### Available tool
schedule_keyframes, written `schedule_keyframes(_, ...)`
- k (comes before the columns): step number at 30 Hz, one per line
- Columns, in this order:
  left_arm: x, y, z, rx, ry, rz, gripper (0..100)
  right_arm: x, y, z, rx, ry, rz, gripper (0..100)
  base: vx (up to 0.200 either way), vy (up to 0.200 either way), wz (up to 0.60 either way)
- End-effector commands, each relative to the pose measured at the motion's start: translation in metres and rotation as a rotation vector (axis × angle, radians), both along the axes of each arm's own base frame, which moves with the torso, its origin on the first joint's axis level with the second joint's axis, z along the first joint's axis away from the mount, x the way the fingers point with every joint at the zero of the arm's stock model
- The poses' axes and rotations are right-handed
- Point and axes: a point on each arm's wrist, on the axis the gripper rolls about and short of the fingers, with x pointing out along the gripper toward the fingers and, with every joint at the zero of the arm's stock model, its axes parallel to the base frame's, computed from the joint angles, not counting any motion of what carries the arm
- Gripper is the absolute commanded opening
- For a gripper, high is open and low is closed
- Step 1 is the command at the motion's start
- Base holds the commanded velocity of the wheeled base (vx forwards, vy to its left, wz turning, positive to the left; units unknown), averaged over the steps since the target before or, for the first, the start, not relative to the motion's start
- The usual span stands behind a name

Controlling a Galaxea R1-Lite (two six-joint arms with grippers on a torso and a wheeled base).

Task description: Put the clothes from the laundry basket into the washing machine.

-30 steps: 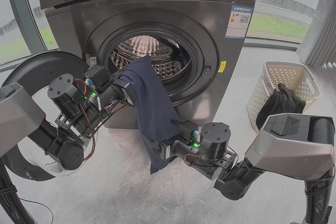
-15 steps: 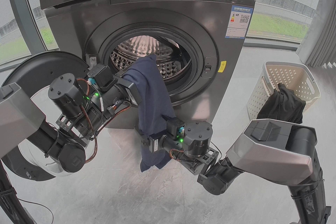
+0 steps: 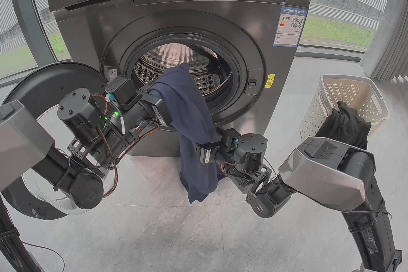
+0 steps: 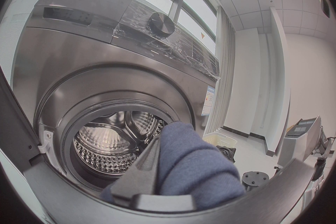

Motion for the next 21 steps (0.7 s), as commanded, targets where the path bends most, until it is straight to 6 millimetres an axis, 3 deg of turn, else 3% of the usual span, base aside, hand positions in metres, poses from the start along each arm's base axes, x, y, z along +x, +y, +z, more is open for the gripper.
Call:
schedule_keyframes(1, 0.006, 0.009, -0.004, 0.004, 0.011, 0.03, 0, -0.002, -0.002, 0.015, 0.019, -0.021, 0.0, 0, 0.0, 0.0, 0.0)
schedule_keyframes(5, 0.017, 0.022, -0.017, 0.021, 0.047, 0.076, 0, -0.007, -0.011, 0.041, 0.043, -0.049, -0.008, 0, 0.0, 0.0, 0.0)
schedule_keyframes(11, 0.037, 0.041, -0.063, 0.091, 0.167, 0.12, 0, -0.03, -0.025, 0.095, 0.089, -0.106, -0.002, 0, 0.0, 0.0, 0.0)
schedule_keyframes(17, 0.042, 0.042, -0.083, 0.118, 0.219, 0.111, 0, -0.042, -0.035, 0.117, 0.109, -0.133, -0.002, 0, 0.0, 0.0, 0.0)
schedule_keyframes(21, 0.041, 0.041, -0.096, 0.135, 0.257, 0.109, 0, -0.042, -0.038, 0.121, 0.113, -0.139, -0.006, 0, 0.0, 0.0, 0.0)
